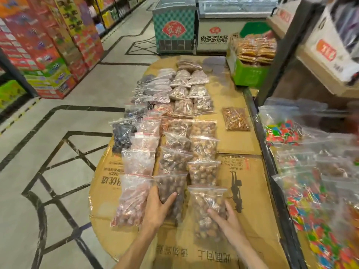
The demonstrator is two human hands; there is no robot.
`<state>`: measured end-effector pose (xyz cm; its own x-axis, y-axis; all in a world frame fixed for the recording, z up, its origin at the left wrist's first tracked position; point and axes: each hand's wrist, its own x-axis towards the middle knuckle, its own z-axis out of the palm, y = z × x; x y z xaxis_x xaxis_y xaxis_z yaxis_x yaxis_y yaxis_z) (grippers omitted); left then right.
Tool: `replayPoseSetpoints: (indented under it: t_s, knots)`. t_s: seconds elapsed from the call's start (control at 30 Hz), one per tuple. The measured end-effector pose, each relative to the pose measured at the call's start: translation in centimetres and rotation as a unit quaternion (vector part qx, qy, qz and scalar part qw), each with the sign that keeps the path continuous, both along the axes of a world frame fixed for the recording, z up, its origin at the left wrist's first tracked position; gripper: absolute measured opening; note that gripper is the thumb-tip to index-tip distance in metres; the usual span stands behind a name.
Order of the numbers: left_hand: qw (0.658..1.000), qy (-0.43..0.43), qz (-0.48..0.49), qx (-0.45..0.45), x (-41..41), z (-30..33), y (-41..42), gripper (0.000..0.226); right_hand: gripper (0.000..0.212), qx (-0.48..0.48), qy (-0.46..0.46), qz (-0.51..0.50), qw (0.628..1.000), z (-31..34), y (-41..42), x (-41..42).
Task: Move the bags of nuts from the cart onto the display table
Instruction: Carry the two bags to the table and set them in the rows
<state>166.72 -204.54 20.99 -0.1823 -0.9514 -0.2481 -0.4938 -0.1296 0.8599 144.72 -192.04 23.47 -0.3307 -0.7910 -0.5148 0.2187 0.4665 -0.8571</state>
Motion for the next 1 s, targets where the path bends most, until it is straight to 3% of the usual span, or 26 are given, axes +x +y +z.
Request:
replayPoseSetpoints:
  t_s: [0.07,0.17,0.27,0.37,0.43,0.6,0.73,0.87,1.0]
  knots:
    - [1.000,-0.009,0.010,-0.027,-0.2,-0.5,0.5,0.053,0.102,0.011,0.006,0.002,1.000,-0.5,0.0,0.1]
    - [0.999,0.015,0.024,-0.044,-0.1,-0.7,0.4,0.083,0.103,0.019,0.026,0.000,0.999,-0.7,0.0,0.6]
    - [0.998,-0.005,0.036,-0.052,0.0,-1.0,0.5,0.077,0.107,-0.010,0.037,-0.015,0.999,-0.6,-0.8,1.4]
    - [0.996,-0.045,0.043,-0.066,-0.1,-0.8,0.8,0.075,0.071,-0.028,0.055,0.010,0.998,-0.1,-1.6,2.8]
    - [0.996,-0.042,0.041,-0.070,-0.1,-0.6,0.9,0.080,0.063,-0.016,0.119,0.026,0.992,-0.3,-1.5,3.5]
    - [0.993,-0.052,0.025,-0.106,0.2,-0.1,1.7,0.066,0.090,0.030,0.218,0.044,0.974,-1.0,-0.4,3.4]
    - [0.985,-0.094,-0.042,-0.141,1.1,0.0,3.4,0.085,0.108,0.038,0.260,0.066,0.963,-1.1,0.8,2.7]
    - [0.945,-0.216,-0.105,-0.224,2.3,1.0,5.5,0.086,0.111,0.052,0.312,0.105,0.943,0.1,2.4,2.5]
    - [0.902,-0.296,-0.181,-0.257,3.0,2.8,8.4,0.081,0.110,0.054,0.437,0.154,0.885,1.4,5.2,3.0]
